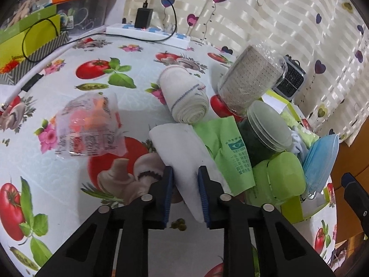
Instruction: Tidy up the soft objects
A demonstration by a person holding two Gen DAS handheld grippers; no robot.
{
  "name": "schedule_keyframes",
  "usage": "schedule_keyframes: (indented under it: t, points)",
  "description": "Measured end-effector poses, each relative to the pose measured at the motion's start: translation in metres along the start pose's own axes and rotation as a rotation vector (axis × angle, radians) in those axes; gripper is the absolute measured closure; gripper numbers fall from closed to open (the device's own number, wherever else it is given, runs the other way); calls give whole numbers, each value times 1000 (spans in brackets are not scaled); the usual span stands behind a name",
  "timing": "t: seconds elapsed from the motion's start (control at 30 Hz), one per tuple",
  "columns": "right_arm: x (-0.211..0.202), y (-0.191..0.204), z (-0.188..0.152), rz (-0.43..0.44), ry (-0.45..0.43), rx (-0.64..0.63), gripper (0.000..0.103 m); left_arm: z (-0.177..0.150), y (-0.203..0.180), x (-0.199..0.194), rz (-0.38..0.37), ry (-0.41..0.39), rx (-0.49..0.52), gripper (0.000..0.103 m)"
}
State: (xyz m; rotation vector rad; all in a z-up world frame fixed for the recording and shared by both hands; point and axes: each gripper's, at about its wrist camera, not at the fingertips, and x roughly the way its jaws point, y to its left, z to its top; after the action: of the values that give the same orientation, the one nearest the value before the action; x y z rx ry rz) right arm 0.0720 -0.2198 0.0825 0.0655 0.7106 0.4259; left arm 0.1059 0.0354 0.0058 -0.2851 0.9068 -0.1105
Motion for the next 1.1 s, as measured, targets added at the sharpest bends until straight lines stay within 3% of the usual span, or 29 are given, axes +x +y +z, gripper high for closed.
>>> schedule_keyframes:
  t: [0.4, 1.1]
  points:
    - [27, 56, 16, 64, 18, -127, 59, -4, 45, -31, 17, -55, -47, 87]
    - [150, 147, 37, 193, 201, -238, 59, -4, 118, -68, 70, -127, -146, 87]
